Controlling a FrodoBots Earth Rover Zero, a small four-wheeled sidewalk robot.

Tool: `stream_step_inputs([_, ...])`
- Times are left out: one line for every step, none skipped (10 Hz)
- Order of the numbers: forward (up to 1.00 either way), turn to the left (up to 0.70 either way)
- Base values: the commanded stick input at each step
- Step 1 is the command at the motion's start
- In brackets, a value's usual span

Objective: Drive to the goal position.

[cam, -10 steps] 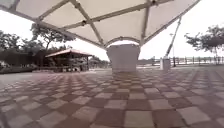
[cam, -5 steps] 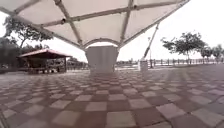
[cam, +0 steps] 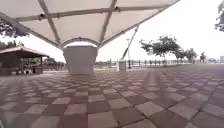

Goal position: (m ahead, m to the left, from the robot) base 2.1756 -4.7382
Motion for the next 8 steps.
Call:
stream_step_inputs([0.00, -0.70])
stream_step_inputs([0.00, -0.70])
stream_step_inputs([0.00, -0.70])
stream_step_inputs([0.00, -0.70])
stream_step_inputs([0.00, -0.70])
stream_step_inputs([0.00, -0.70])
stream_step_inputs([0.00, -0.70])
stream_step_inputs([0.00, -0.70])
